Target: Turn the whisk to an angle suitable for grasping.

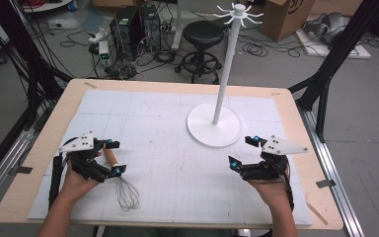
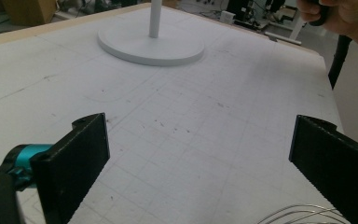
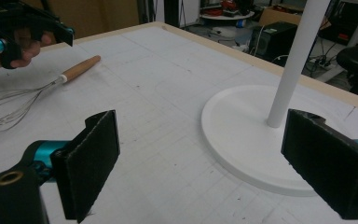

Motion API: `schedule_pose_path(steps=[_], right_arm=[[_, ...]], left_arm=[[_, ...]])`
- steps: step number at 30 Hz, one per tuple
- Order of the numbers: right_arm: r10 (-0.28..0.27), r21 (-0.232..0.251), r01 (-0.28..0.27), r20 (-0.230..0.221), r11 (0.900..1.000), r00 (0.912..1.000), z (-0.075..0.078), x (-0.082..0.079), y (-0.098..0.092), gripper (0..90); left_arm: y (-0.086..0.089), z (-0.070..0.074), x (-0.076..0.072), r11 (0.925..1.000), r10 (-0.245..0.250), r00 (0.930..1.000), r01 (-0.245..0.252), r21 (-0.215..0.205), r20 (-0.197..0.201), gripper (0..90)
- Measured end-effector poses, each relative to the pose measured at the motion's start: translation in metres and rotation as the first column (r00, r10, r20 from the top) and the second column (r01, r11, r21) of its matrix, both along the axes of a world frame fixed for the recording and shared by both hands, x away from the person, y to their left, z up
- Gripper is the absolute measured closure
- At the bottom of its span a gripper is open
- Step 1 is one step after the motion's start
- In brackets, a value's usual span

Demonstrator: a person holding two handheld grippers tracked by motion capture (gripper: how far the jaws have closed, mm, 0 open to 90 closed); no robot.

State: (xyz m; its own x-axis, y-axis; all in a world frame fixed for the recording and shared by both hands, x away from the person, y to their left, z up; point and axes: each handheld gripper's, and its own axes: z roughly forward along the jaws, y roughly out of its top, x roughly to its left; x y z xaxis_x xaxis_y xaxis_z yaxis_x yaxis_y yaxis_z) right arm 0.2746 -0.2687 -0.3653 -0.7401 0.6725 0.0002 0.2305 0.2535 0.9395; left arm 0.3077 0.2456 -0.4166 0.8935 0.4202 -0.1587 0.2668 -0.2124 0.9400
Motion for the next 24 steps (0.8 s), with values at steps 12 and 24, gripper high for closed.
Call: schedule_pose_path(steps=[12,24], right_arm=[[-0.02,-0.002,0.02,-0.006,1.0,0.9998,-0.0007,-0.0019,-0.0041,10.5],[-0.02,-0.009,0.019,-0.025,1.0,0.9995,-0.003,-0.0002,-0.0031,10.5]], left_arm=[[0.0016,0.0007,-0.0006,0.9999,0.011,0.9999,-0.011,0.008,0.002,5.5],[0.0042,0.0015,0.0002,0.9987,0.048,0.9988,-0.048,0.013,0.002,5.5]])
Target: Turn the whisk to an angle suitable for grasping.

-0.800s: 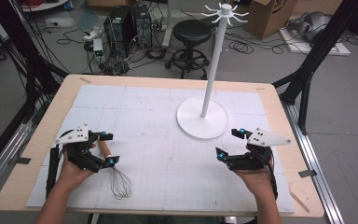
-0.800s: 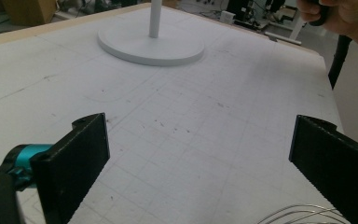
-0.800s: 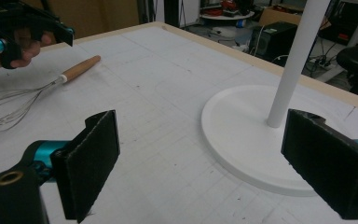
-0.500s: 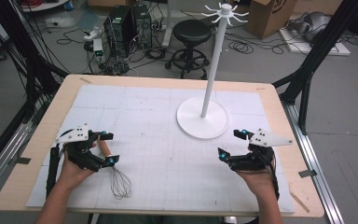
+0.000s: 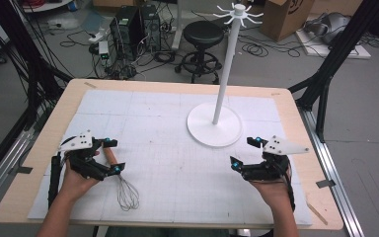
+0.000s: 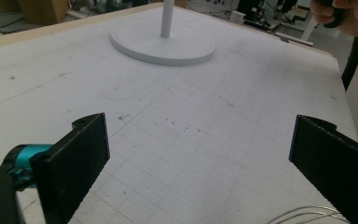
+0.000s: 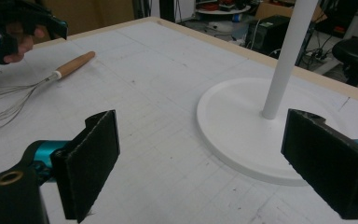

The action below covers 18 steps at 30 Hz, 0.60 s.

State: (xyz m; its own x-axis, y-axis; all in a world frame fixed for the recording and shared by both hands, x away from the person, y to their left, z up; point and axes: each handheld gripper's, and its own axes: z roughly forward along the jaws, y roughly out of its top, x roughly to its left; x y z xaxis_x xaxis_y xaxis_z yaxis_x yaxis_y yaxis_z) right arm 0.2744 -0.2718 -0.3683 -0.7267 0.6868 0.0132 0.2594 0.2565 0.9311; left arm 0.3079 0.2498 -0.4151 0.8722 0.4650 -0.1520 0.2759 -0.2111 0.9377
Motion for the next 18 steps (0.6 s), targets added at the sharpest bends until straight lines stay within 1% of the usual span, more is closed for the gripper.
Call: schedule_pose_path(steps=[2,6,8,12,14,18], right_arm=[[0.001,-0.003,-0.001,0.001,1.0,1.0,-0.0006,0.0005,0.0007,10.5],[-0.001,-0.004,0.001,-0.01,1.0,1.0,-0.0023,0.002,0.001,10.5],[-0.009,-0.003,0.009,-0.015,1.0,0.9998,-0.0032,0.0026,0.0008,10.5],[-0.006,-0.005,0.006,-0.023,1.0,0.9997,-0.0043,0.0026,0.0018,10.5],[-0.002,-0.006,0.002,-0.018,1.0,0.9998,-0.0044,0.0032,0.0029,10.5],[0.002,-0.007,-0.002,-0.011,1.0,0.9999,-0.0036,0.0028,0.0037,10.5]], left_arm=[[0.0018,0.0001,0.0005,0.9999,0.01,0.9999,-0.01,0.002,-0.002,5.5],[0.0059,0.0012,0.0014,0.9994,0.032,0.9995,-0.032,-0.013,-0.004,5.5],[0.0072,0.0013,0.0013,0.9994,0.033,0.9994,-0.033,-0.013,-0.006,5.5],[0.0082,0.0019,0.0009,0.9994,0.034,0.9994,-0.034,-0.002,-0.003,5.5],[0.0089,0.0028,0.0007,0.9994,0.034,0.9994,-0.034,-0.007,0.0,5.5],[0.01,0.0025,0.0012,0.9994,0.034,0.9994,-0.034,-0.004,-0.006,5.5]])
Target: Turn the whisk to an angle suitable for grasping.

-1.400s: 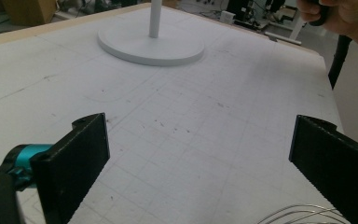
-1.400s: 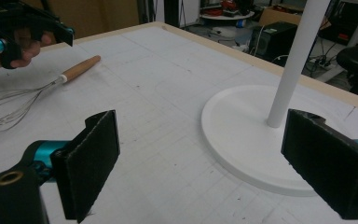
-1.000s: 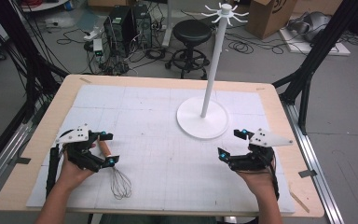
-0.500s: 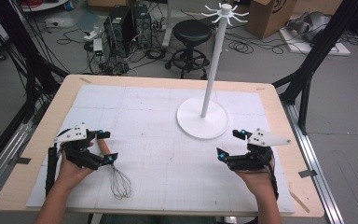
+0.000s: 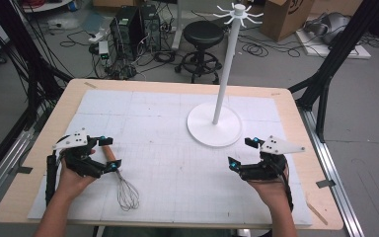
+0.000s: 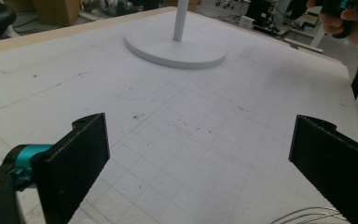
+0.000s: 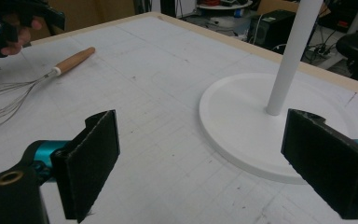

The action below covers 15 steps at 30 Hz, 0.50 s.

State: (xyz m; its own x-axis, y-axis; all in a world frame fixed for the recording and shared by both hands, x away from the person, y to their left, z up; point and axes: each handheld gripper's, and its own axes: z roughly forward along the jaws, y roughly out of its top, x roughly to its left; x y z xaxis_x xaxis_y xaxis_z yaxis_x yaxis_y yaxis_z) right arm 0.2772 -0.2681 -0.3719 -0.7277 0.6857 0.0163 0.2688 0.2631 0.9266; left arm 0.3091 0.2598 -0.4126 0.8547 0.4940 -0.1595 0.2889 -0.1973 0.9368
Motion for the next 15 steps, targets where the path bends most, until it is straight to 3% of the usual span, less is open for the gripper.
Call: schedule_pose_path(steps=[7,15], right_arm=[[-0.006,0.001,0.006,-0.01,1.0,0.9999,-0.0011,0.0,-0.0012,10.5],[-0.004,-0.004,0.004,-0.012,1.0,0.9999,-0.0023,0.0017,-0.0003,10.5]], left_arm=[[-0.0027,-0.0018,0.0003,0.9998,-0.003,1.0,0.003,0.022,-0.008,5.5],[0.0003,-0.0017,0.0009,0.9984,0.038,0.9992,-0.037,0.041,-0.013,5.5]])
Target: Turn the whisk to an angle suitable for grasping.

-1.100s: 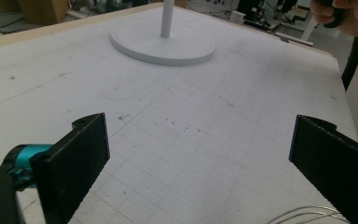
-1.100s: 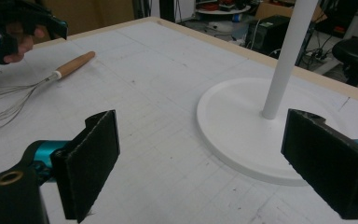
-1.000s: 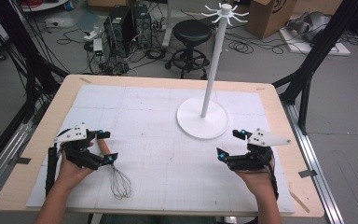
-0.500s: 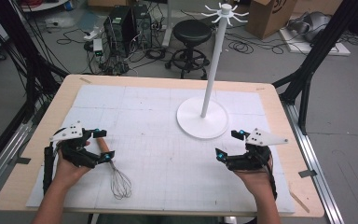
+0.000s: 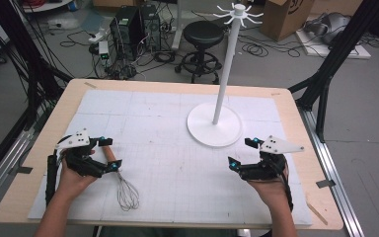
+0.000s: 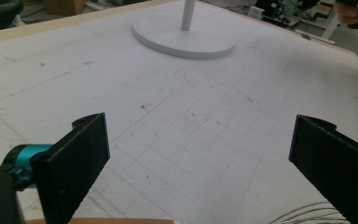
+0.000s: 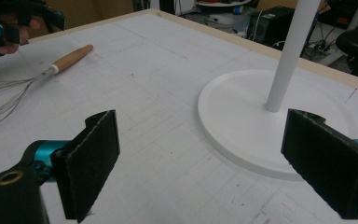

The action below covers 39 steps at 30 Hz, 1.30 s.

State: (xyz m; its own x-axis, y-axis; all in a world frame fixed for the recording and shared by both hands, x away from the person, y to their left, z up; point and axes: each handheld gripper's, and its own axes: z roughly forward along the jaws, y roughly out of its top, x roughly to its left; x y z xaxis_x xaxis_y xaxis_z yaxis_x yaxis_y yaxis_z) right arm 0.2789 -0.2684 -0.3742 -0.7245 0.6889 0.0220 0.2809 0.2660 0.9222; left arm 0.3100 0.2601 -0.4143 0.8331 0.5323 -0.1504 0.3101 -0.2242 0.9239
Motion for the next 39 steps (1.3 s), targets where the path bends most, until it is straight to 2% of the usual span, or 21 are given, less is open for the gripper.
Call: schedule_pose_path(steps=[3,6,9,10,13,16,17,20,24,25,26,27,28,29,30,34,35,39], right_arm=[[0.0,-0.001,0.0,-0.002,1.0,1.0,-0.001,0.0,0.001,10.5],[0.002,-0.003,-0.002,-0.007,1.0,1.0,-0.001,0.001,0.002,10.6],[0.002,-0.009,-0.002,-0.011,1.0,0.9999,-0.001,0.001,0.004,10.5],[0.003,-0.015,-0.003,-0.007,1.0,1.0,-0.001,0.002,0.004,10.5],[0.001,-0.023,-0.001,-0.006,1.0,1.0,-0.002,0.002,0.005,10.5],[-0.003,-0.014,0.003,-0.007,1.0,1.0,-0.001,0.001,0.003,10.5],[-0.003,-0.012,0.003,-0.005,1.0,1.0,-0.001,0.002,0.003,10.5],[-0.002,-0.008,0.002,0.001,1.0,1.0,0.0,0.003,0.003,10.5],[0.001,-0.014,-0.001,-0.001,1.0,1.0,0.0,0.003,0.004,10.6],[0.002,-0.014,-0.002,-0.005,1.0,1.0,0.0,0.003,0.004,10.5],[0.002,-0.014,-0.002,-0.001,1.0,1.0,0.0,0.003,0.004,10.5],[-0.003,-0.012,0.003,-0.006,1.0,1.0,0.0,0.003,0.004,10.5],[-0.002,-0.013,0.002,-0.004,1.0,1.0,0.0,0.003,0.004,10.5],[-0.002,-0.012,0.002,-0.006,1.0,1.0,0.0,0.003,0.004,10.5],[0.0,-0.016,0.0,-0.001,1.0,1.0,0.0,0.003,0.004,10.6],[0.0,-0.02,0.0,-0.004,1.0,1.0,0.001,0.003,0.006,10.6],[-0.001,-0.02,0.001,0.0,1.0,1.0,0.001,0.003,0.005,10.6],[-0.002,-0.02,0.002,-0.004,1.0,1.0,0.001,0.002,0.005,10.6]], left_arm=[[0.001,0.001,-0.001,0.9999,0.014,0.9999,-0.014,0.007,-0.001,5.6],[0.001,0.001,-0.002,0.9978,0.05,0.9986,-0.049,0.044,-0.016,5.5],[0.001,0.0,-0.002,0.9889,0.115,0.993,-0.112,0.098,-0.027,5.5],[0.002,0.0,-0.002,0.9854,0.14,0.9895,-0.136,0.103,-0.037,5.5],[0.003,-0.001,-0.003,0.9783,0.198,0.9767,-0.192,0.077,-0.082,5.5],[0.002,-0.005,-0.005,0.9698,0.238,0.9638,-0.229,0.085,-0.12,5.5],[0.001,-0.007,-0.005,0.9672,0.246,0.9604,-0.234,0.098,-0.131,5.6],[0.002,-0.013,-0.005,0.9518,0.289,0.9459,-0.268,0.15,-0.147,5.5],[0.01,-0.017,-0.003,0.9385,0.33,0.9293,-0.304,0.163,-0.166,5.7],[0.012,-0.017,-0.002,0.9372,0.332,0.9282,-0.305,0.168,-0.167,8.4],[0.015,-0.018,-0.003,0.9382,0.329,0.9298,-0.301,0.17,-0.166,15.7],[0.017,-0.018,-0.002,0.9409,0.32,0.9329,-0.293,0.17,-0.165,26.8],[0.017,-0.018,-0.002,0.9386,0.325,0.9315,-0.296,0.176,-0.164,36.1],[0.017,-0.019,-0.001,0.9334,0.337,0.9271,-0.306,0.188,-0.164,39.1],[0.018,-0.019,-0.001,0.9301,0.343,0.9257,-0.311,0.195,-0.159,40.7],[0.022,-0.019,0.001,0.9301,0.347,0.9241,-0.316,0.187,-0.161,64.2],[0.023,-0.018,0.002,0.9275,0.352,0.9235,-0.322,0.189,-0.153,71.0],[0.027,-0.016,0.005,0.8953,0.417,0.901,-0.383,0.227,-0.121,84.4]])
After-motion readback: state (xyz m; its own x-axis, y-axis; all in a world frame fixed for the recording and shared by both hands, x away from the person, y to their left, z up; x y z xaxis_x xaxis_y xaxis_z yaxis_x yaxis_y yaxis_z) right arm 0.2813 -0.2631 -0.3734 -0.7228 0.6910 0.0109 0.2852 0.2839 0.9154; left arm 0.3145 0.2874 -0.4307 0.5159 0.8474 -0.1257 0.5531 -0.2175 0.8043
